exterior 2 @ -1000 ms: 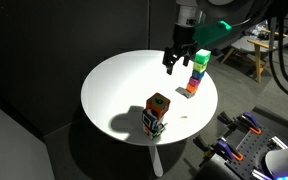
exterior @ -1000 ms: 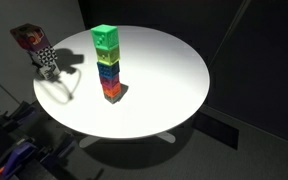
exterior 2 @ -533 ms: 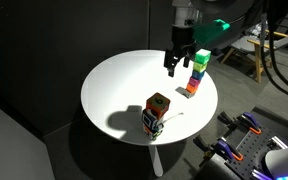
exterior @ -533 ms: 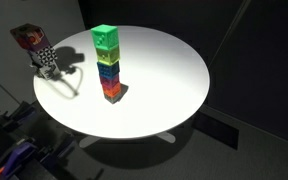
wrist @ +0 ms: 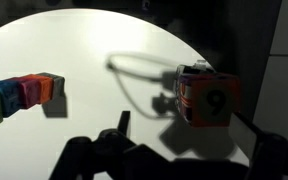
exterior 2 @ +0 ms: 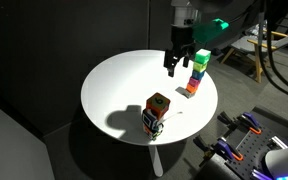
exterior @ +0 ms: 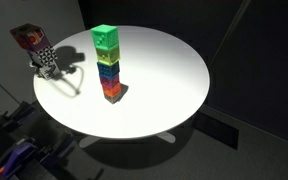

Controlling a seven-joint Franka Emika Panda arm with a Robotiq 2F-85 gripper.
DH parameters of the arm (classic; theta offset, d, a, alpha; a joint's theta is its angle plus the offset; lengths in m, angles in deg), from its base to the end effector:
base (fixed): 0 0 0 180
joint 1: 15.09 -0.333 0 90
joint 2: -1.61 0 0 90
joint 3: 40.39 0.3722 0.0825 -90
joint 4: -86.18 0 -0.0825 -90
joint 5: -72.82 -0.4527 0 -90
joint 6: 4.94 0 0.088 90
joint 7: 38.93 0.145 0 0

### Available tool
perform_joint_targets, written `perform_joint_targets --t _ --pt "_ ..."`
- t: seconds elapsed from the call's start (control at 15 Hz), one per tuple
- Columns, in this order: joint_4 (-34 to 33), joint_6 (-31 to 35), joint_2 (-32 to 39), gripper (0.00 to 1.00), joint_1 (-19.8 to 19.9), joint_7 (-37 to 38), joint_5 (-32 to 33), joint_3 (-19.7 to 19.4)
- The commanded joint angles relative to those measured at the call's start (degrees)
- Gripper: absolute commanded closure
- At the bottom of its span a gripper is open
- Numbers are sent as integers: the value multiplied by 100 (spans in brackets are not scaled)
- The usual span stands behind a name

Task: Remove the square plush toy from the top of the stack and put it on the table

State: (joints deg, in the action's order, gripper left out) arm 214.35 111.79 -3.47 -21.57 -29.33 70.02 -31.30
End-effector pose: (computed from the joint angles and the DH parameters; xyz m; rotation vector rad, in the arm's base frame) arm 0.5238 0.1508 0.3786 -3.1306 -0.1227 0.1810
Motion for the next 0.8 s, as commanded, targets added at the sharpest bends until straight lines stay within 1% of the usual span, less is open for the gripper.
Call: perform_joint_targets --t 0.0,0.53,0.73 --pt "-11 -12 4 0 -36 2 4 -36" --pt "-3 773 510 0 -181 -36 434 48" --pt "43 1071 683 0 -272 -41 469 71"
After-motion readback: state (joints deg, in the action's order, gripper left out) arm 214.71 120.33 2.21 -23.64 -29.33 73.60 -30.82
